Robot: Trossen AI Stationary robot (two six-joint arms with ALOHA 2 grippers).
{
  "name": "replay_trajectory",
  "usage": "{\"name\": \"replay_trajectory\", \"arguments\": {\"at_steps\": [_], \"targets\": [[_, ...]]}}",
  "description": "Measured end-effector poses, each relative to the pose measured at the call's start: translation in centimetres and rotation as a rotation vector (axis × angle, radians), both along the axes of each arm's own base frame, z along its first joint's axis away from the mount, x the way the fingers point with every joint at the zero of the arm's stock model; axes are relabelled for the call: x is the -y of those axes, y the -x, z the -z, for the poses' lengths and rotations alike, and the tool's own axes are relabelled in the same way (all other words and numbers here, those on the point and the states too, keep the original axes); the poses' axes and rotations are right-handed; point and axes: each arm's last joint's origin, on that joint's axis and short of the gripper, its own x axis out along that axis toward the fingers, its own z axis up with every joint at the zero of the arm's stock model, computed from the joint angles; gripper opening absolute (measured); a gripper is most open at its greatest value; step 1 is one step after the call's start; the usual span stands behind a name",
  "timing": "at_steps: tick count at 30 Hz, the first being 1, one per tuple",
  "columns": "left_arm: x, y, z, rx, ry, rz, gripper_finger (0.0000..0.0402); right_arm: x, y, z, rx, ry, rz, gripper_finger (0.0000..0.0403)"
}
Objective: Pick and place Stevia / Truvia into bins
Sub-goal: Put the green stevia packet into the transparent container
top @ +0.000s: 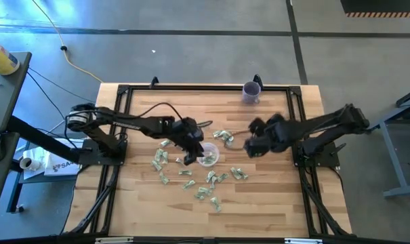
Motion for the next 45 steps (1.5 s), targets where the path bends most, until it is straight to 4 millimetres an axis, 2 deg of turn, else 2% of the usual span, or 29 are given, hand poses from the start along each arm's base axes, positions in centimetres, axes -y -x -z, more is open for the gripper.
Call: {"name": "replay_trajectory", "arguments": {"at_steps": [4,7,12,17,20,24,28,31,38,45], "targets": [[0.1,0.6,-0.4,-0.098,-0.086,-0.076,0.0147,-2.4,0.4,4.6,0.009,-0.226,0.025,0.0291],[-0.6,1.7,-1.8,-0.184,-0.214,-0.171,0.0138,-3.8,0.6,6.6,0.048,-0.336,0.050,0.0291],[-2.5,4.7,-3.0,-0.308,-0.346,-0.209,0.0129,-4.4,0.9,6.8,0.064,-0.316,0.058,0.0291],[-4.1,6.4,1.1,-0.339,-0.266,-0.098,0.0137,-3.7,0.6,6.5,0.062,-0.257,0.032,0.0291],[-3.4,5.6,2.4,-0.206,-0.253,-0.060,0.0156,-3.1,0.5,6.5,0.047,-0.254,0.027,0.0291],[-2.1,4.4,3.0,-0.103,-0.336,-0.039,0.0198,-2.6,0.4,6.5,0.024,-0.250,0.021,0.0291],[-1.8,3.5,5.1,-0.145,-0.416,0.010,0.0243,-2.0,0.4,6.5,0.008,-0.240,0.024,0.0291],[-1.9,2.8,6.5,-0.156,-0.434,0.003,0.0261,-1.5,0.3,6.5,0.006,-0.245,0.041,0.0291],[-1.9,1.3,7.3,-0.065,-0.395,0.026,0.0247,-1.2,0.3,6.5,-0.005,-0.274,0.061,0.0291],[-1.9,0.8,9.5,-0.104,-0.381,0.045,0.0213,-1.1,0.3,6.5,0.003,-0.277,0.093,0.0291]]}}
